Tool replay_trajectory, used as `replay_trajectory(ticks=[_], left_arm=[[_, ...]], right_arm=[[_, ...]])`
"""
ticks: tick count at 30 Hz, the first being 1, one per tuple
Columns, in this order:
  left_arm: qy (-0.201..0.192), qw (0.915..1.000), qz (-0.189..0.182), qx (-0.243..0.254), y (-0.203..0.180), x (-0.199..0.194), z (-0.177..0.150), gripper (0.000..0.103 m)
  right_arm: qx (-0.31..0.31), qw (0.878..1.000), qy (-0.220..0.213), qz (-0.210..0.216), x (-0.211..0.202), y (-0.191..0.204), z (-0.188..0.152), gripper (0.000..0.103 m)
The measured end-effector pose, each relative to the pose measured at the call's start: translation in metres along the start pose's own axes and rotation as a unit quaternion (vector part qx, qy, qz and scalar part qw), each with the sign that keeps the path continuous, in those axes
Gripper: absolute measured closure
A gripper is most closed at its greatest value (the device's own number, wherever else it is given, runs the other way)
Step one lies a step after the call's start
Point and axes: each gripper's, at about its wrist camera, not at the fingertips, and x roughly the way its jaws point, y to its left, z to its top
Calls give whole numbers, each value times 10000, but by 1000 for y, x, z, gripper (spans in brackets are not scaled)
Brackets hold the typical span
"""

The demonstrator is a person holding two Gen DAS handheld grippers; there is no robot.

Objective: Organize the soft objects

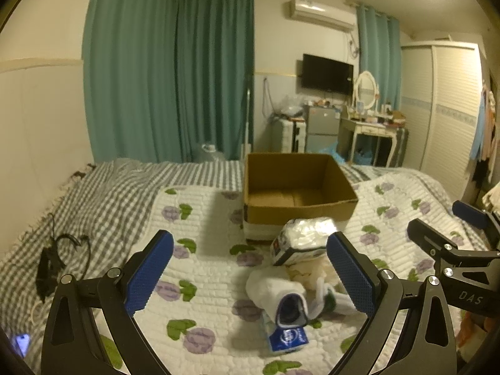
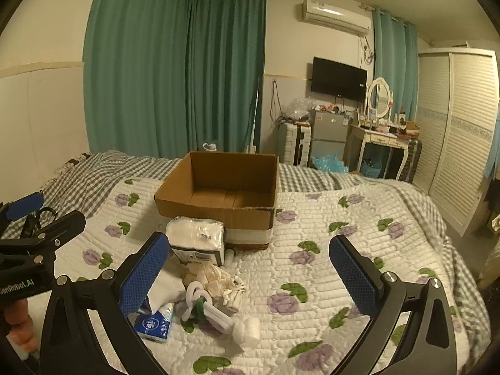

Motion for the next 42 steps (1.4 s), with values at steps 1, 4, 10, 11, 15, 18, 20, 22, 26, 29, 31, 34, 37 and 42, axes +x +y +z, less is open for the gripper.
replay_trajectory(ticks=[1, 4, 10, 11, 15, 18, 20, 22, 26, 29, 31, 34, 37, 42], left_arm=[[-7, 10000, -29, 3, -1, -3, 1, 3], [82, 9999, 34, 96, -5, 1, -2, 2], [936, 9952, -88, 262, -20, 47, -44, 3], [1105, 9934, -108, 290, -24, 58, -54, 3], [1333, 9901, -67, 442, -33, 84, -75, 4], [1471, 9880, -190, 420, -35, 98, -80, 4], [1554, 9864, -244, 478, -36, 108, -84, 5], [1583, 9856, -291, 522, -37, 118, -87, 5], [1684, 9837, -432, 461, -33, 131, -89, 26], [1760, 9813, -664, 413, -30, 136, -91, 54], [1697, 9819, -698, 460, -29, 133, -90, 60], [1640, 9826, -702, 511, -26, 126, -90, 64], [1610, 9838, -664, 431, -18, 117, -88, 66], [1376, 9877, -558, 479, -13, 93, -77, 66]], right_arm=[[-23, 10000, -30, -10, -5, -1, 2, 0], [-34, 10000, 8, 37, -15, -7, 5, 0], [-73, 9986, 496, 166, 5, -15, -11, 0], [-99, 9977, 657, 156, 14, -15, -18, 0], [-294, 9925, 1182, -59, 44, -13, -45, 0], [-311, 9866, 1602, -78, 61, -14, -65, 1], [-314, 9838, 1764, -70, 70, -15, -76, 10], [-300, 9789, 2021, -37, 80, -17, -87, 17], [-86, 9724, 2329, 72, 97, -23, -97, 42], [26, 9682, 2490, 248, 104, -23, -100, 67], [101, 9660, 2543, 465, 105, -22, -100, 74], [66, 9660, 2521, 573, 102, -16, -100, 78], [92, 9652, 2528, 667, 100, -14, -100, 81], [212, 9719, 2207, 786, 83, -16, -90, 83]])
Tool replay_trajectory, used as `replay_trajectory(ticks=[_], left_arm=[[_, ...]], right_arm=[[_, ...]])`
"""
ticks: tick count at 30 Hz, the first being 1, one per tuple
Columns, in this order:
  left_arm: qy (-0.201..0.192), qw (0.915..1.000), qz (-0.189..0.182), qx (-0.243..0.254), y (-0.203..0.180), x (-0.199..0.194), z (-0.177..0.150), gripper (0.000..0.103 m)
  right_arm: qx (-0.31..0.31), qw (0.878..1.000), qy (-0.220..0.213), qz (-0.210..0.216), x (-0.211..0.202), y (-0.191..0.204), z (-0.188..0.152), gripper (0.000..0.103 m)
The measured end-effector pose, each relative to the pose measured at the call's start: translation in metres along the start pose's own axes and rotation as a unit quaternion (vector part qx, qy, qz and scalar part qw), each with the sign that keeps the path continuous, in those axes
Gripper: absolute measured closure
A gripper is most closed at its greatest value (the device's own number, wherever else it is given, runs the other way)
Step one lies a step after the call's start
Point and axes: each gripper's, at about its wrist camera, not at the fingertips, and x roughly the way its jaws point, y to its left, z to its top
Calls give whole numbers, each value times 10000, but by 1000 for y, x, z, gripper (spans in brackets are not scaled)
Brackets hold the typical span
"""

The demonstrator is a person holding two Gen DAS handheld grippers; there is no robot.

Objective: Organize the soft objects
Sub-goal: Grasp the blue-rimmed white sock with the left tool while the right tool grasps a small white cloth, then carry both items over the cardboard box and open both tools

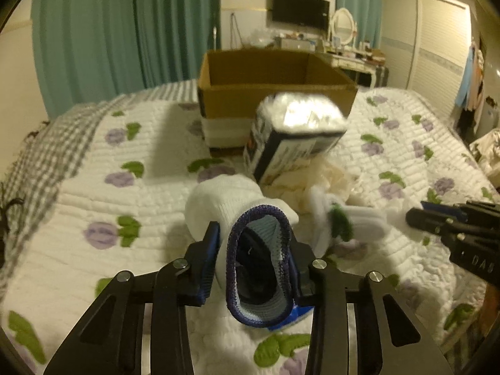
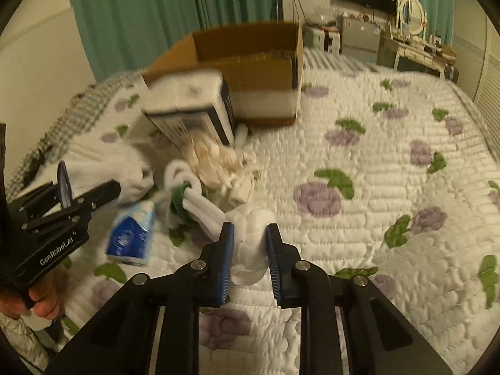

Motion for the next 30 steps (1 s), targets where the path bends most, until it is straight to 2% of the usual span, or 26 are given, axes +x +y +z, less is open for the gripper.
replay_trajectory(ticks=[8, 12, 17, 20, 23, 25, 29, 30], left_arm=[[-647, 9978, -47, 158, -9, -52, 38, 66], [-1013, 9945, -21, 281, -11, -65, 81, 66], [-1175, 9926, 107, 285, -6, -46, 129, 66], [-1196, 9920, 205, 355, -4, -17, 155, 65], [-1107, 9929, 196, 393, 1, 23, 172, 62], [-1062, 9928, 265, 476, 1, 45, 176, 62], [-884, 9927, 464, 681, 2, 91, 177, 62], [-869, 9924, 562, 669, 3, 100, 178, 52]], right_arm=[[18, 9963, -833, 204, -60, 2, 20, 83], [-55, 9908, -1324, 272, -91, 0, 52, 83], [-261, 9830, -1794, 282, -110, 0, 109, 83], [-348, 9808, -1902, 264, -98, 0, 145, 83], [-338, 9817, -1844, 329, -69, 1, 179, 83], [-343, 9834, -1753, 333, -39, 2, 199, 83], [-194, 9868, -1541, 450, 16, -4, 219, 80], [-173, 9875, -1501, 444, 25, -6, 220, 78]])
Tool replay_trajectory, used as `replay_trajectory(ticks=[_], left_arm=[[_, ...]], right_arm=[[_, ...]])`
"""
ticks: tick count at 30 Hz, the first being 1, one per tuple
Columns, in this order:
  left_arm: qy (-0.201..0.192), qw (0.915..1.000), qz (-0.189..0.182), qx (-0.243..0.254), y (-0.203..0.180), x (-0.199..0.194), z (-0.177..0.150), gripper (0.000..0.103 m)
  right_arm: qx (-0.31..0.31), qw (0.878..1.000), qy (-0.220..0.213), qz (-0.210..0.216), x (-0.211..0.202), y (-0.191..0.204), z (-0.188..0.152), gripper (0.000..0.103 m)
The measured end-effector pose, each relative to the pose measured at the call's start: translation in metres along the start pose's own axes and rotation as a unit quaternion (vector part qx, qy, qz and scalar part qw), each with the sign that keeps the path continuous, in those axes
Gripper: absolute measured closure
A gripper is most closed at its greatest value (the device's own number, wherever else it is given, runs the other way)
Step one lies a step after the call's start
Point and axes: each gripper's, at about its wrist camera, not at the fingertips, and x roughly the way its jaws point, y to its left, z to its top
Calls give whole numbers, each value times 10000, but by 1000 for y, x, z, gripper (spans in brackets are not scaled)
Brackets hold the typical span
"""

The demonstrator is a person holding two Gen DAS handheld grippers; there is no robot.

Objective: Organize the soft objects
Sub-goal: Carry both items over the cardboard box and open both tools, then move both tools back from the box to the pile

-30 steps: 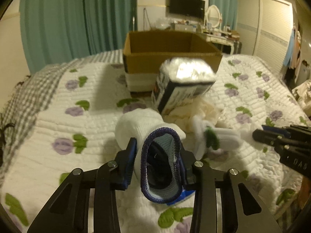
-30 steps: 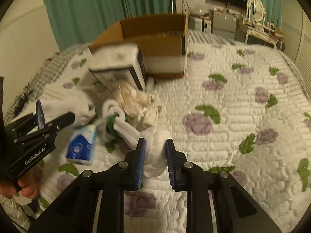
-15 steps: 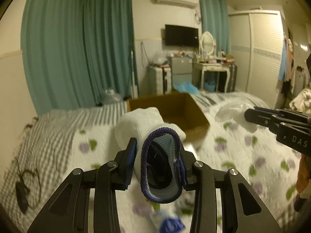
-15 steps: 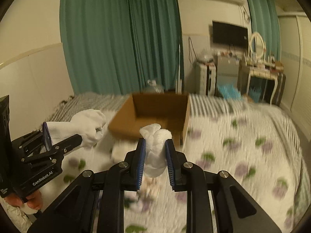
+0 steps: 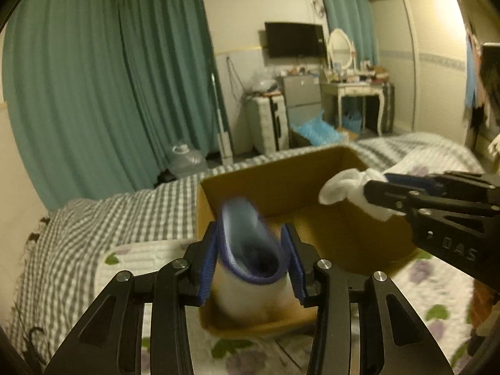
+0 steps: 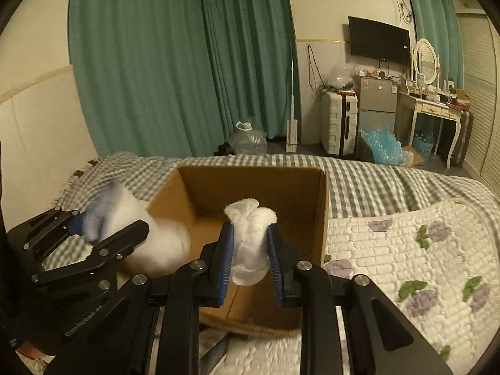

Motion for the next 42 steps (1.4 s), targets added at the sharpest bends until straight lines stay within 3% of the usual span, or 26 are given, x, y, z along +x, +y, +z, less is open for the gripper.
replay_trajectory(ticks=[1, 2, 4, 8, 13, 15, 17, 22, 26, 31, 36, 42], left_arm=[[-30, 9998, 157, -74, 2, 6, -1, 39], [-70, 9996, 243, -154, 4, 7, -1, 34], [-188, 9986, 314, -378, 11, 7, 0, 28], [-322, 9973, 407, -517, 17, -8, 10, 27], [-664, 9953, 307, -639, 28, -70, 31, 27], [-879, 9932, 355, -683, 27, -104, 40, 26], [-1072, 9910, 369, -717, 31, -139, 45, 13], [-1450, 9846, 612, -767, 37, -219, 45, 10], [-1268, 9859, 630, -894, 43, -248, 30, 10], [-877, 9900, 594, -927, 36, -245, -8, 10], [-183, 9951, 559, -789, 17, -209, -63, 10], [735, 9934, 501, -721, -14, -143, -133, 10]], right_arm=[[8, 10000, 25, -16, 10, -2, -2, 69], [14, 10000, 25, -59, 18, -4, -5, 47], [44, 9999, 37, -143, 27, -9, -11, 24], [79, 9995, -50, -309, 25, -18, -17, 24], [117, 9987, -258, -413, -10, -21, -7, 18], [90, 9983, -358, -448, -32, -16, -1, 17], [-8, 9976, -449, -523, -62, -8, 8, 11], [-128, 9958, -720, -545, -144, 9, 25, 5], [-416, 9937, -838, -623, -199, 29, 20, 2], [-566, 9943, -710, -554, -234, 47, -17, 2], [-584, 9956, -461, -564, -224, 54, -66, 2], [-417, 9964, 31, -735, -168, 53, -128, 2]])
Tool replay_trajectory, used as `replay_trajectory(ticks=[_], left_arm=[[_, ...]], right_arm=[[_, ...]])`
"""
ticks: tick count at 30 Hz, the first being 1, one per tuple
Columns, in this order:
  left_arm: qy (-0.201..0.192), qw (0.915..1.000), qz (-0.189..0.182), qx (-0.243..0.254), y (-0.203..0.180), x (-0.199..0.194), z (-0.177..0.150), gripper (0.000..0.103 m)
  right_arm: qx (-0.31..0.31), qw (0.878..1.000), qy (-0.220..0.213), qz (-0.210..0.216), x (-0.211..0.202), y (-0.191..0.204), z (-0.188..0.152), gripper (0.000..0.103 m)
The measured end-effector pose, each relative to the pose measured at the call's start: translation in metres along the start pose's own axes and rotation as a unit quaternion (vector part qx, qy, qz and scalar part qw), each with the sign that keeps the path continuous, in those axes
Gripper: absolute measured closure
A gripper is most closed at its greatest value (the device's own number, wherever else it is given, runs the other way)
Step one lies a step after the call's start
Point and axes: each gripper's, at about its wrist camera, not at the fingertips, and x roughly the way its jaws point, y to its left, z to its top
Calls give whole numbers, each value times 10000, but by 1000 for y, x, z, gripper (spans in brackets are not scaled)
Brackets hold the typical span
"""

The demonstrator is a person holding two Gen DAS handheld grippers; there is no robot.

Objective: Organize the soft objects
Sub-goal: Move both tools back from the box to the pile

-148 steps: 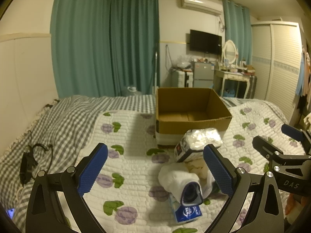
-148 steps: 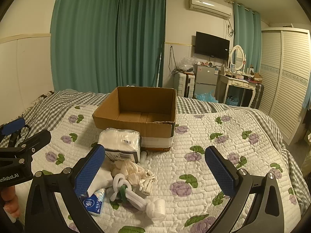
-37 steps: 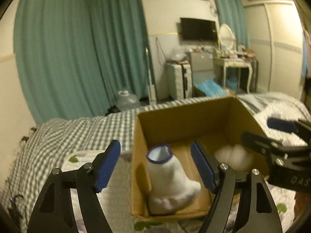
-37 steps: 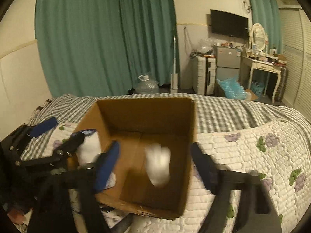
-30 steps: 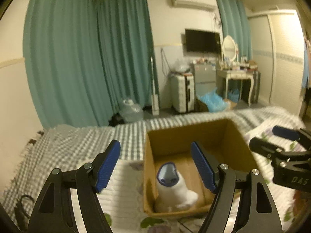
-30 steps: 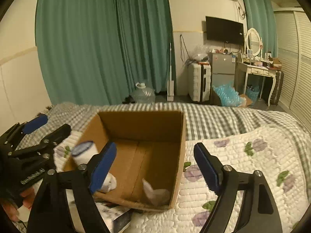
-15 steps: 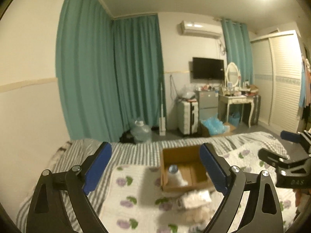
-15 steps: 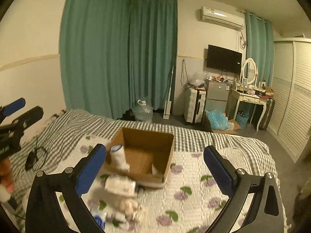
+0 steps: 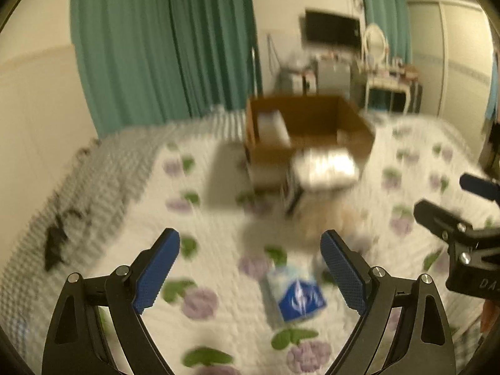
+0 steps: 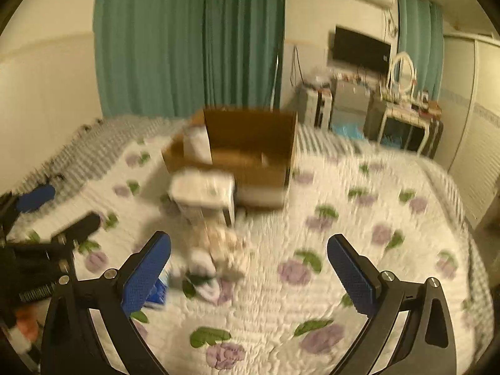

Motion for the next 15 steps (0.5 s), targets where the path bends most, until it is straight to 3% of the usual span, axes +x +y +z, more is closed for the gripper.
replay_trajectory(ticks=[4, 8, 12, 15], left_arm=[[443, 9990, -20, 85, -13, 30, -30, 10], [678, 9971, -323, 130, -21, 44, -44, 10], [1013, 9924, -690, 66, -29, 62, -53, 10], [1233, 9893, -748, 224, -35, 80, -59, 10]], right_arm=[[133, 9982, 591, 24, 47, 1, -35, 2], [218, 9939, 1084, -2, 77, -6, -61, 2], [459, 9916, 1207, 5, 85, -16, -68, 2], [556, 9913, 1195, -44, 88, -17, -68, 2]])
